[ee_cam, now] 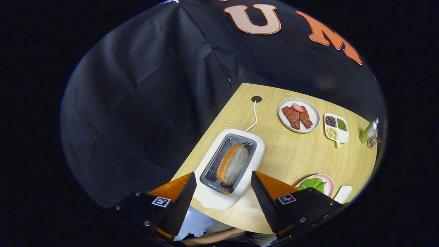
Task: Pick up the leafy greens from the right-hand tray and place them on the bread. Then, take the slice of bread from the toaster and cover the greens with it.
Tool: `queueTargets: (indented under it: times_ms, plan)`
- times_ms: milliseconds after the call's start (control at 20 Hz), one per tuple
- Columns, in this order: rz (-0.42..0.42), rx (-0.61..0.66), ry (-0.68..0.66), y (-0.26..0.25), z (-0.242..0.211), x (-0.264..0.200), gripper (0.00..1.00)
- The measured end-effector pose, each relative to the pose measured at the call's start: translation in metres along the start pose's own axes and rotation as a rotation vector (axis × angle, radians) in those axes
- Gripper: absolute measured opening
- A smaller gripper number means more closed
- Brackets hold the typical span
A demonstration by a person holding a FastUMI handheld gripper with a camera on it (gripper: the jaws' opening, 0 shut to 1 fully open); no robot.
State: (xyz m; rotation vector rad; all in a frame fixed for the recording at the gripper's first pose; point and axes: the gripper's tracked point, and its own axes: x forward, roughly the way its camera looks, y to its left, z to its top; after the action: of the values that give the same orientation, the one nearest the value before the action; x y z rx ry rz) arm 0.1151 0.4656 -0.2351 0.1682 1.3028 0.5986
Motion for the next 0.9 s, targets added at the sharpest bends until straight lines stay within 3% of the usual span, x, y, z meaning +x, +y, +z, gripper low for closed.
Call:
queueTargets:
  times_ms: [250, 700, 900]
  plan:
    - [-0.079, 0.027, 0.047, -0.001, 0.005, 0.024, 0.93]
    - [-0.238, 0.066, 0.101, -0.024, -0.007, 0.064, 0.71]
    - [-0.248, 0.114, 0.08, -0.02, -0.011, 0.074, 0.58]
